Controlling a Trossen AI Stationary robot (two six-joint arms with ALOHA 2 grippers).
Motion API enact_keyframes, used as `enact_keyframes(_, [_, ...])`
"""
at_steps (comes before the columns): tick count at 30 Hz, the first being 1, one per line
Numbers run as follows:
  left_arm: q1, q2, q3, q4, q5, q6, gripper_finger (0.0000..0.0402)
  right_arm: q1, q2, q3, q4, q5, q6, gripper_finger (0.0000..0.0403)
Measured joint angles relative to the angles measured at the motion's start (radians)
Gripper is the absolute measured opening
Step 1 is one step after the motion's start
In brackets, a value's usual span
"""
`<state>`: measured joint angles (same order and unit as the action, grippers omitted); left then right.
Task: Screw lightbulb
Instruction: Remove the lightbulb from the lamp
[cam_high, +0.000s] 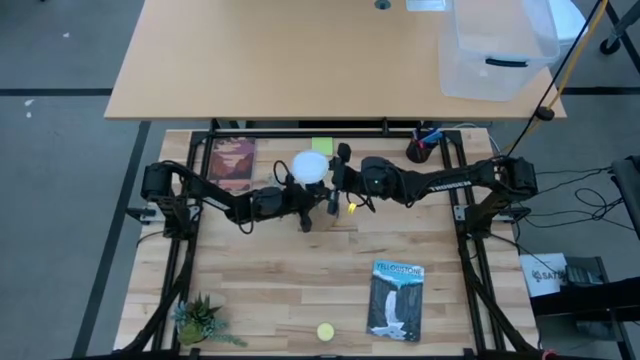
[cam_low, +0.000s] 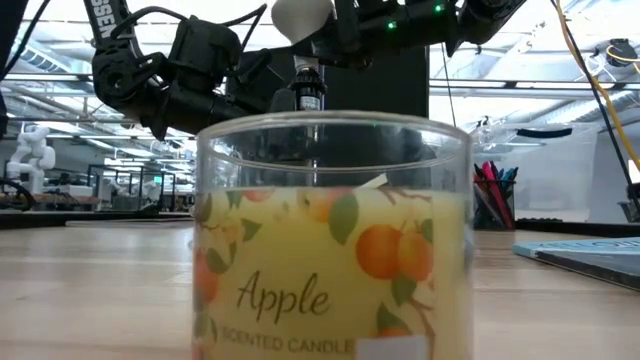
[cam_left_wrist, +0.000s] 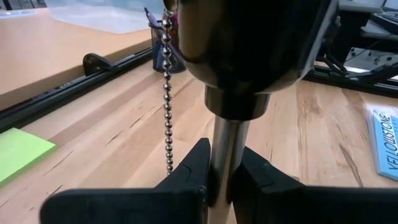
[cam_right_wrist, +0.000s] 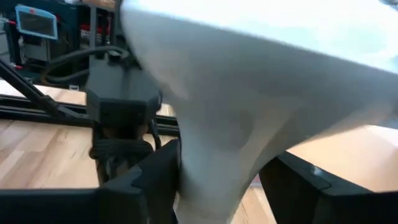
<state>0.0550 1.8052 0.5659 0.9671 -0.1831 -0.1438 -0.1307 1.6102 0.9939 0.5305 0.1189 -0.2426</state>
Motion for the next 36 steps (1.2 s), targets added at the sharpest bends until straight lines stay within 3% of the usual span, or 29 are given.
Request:
enact_keyframes(3, [-0.002, -0.001, 0.000, 0.001, 0.002, -0.008, 0.0043, 0.005, -0.001, -0.003, -0.023, 0.011, 0.019, 0.0223])
enact_keyframes(10, [-0.011, -0.030, -0.006, -0.063, 0.045, -0.052, 0.0147, 0.014, -0.049, -0.004, -0.116, 0.055, 0.060, 0.0259])
enact_keyframes(14, [-0.004, -0.077, -0.015, -0.096, 0.045, -0.073, 0.0179, 0.023, -0.073, -0.004, -0.138, 0.093, 0.053, 0.0261])
enact_keyframes(20, [-0.002, -0.152, -0.060, -0.078, 0.027, -0.074, 0.0171, 0.037, -0.084, -0.003, -0.143, 0.098, 0.076, 0.0257])
enact_keyframes(28, [-0.025, -0.165, -0.063, -0.060, 0.014, -0.064, 0.0146, 0.067, -0.083, -0.003, -0.145, 0.095, 0.079, 0.0256])
enact_keyframes(36, [-0.065, -0.292, -0.073, -0.129, -0.009, -0.049, 0.0142, 0.093, -0.084, -0.003, -0.139, 0.095, 0.059, 0.0256])
